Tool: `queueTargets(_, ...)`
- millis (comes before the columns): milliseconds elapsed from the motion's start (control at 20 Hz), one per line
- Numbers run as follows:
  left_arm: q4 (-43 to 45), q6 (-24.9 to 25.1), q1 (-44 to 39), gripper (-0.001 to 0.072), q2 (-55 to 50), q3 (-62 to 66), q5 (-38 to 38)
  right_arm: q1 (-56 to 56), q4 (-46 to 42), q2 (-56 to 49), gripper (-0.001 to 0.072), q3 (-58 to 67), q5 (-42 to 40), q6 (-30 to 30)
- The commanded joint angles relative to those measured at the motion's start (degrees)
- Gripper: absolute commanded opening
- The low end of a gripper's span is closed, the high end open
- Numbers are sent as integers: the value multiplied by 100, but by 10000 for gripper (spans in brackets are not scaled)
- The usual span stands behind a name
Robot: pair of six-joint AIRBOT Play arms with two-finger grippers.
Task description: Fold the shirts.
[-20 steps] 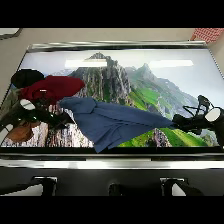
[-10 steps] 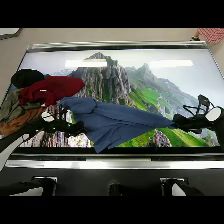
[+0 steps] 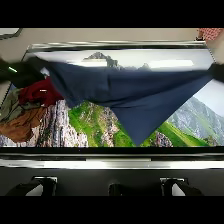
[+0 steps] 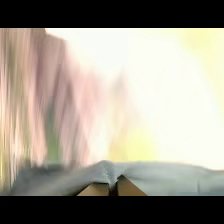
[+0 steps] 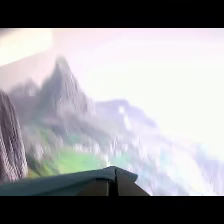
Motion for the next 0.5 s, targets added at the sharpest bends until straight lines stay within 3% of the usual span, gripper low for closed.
queueTargets(0, 116, -177, 728, 27, 719, 2444, 85, 2, -492, 337, 39, 1932, -79, 48)
queueTargets(100, 339, -577, 951, 27, 1010, 3143, 83, 2, -535, 673, 39, 2494, -87, 96)
queueTargets(450, 538, -796, 960, 27, 1506, 3220, 13, 2, -551, 1351, 39, 2645, 190, 199)
